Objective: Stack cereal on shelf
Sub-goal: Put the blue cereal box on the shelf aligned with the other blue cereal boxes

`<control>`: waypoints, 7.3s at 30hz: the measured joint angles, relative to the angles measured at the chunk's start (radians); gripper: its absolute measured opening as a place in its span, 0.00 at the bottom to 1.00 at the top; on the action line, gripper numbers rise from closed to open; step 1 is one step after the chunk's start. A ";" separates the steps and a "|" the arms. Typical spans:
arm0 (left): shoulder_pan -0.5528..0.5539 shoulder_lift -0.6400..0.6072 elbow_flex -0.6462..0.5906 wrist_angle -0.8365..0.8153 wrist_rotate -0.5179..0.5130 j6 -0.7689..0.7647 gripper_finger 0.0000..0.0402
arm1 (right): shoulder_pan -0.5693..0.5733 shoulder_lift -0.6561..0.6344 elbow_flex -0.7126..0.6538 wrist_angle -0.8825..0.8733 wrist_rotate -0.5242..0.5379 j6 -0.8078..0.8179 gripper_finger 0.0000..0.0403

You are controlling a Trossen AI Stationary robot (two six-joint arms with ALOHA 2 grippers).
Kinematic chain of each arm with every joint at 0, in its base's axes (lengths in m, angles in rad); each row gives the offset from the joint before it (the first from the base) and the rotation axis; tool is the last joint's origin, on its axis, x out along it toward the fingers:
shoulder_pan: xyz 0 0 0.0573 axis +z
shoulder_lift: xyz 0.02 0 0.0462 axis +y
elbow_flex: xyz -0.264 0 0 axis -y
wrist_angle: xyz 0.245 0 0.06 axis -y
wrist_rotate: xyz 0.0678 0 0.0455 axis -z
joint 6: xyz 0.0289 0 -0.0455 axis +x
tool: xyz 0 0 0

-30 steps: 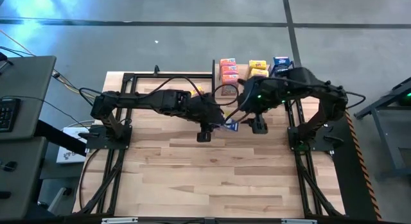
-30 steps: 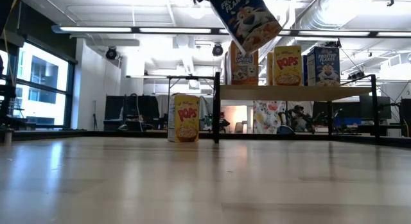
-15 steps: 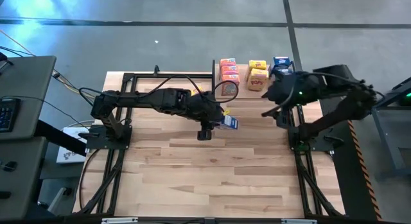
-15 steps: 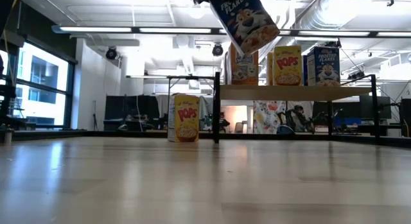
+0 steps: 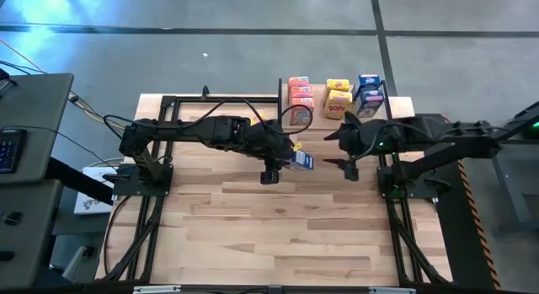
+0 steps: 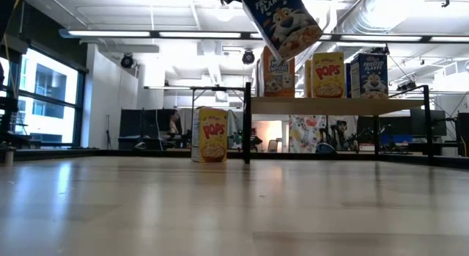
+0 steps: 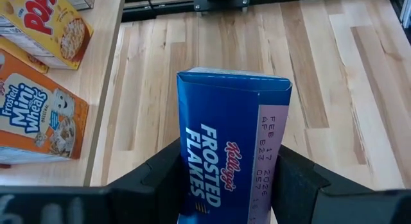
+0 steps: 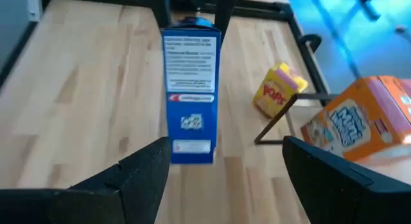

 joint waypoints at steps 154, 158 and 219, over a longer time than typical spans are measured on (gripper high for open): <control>0.059 -1.001 -1.438 0.968 -0.149 -0.133 0.60 | -0.001 -0.723 -0.588 0.273 0.352 0.224 0.38; 0.059 -1.101 -1.542 1.015 -0.149 -0.133 0.60 | -0.001 -0.723 -0.588 0.273 0.352 0.231 0.38; 0.059 -1.486 -1.844 1.029 -0.145 -0.131 0.60 | -0.001 -0.723 -0.588 0.279 0.405 0.011 0.38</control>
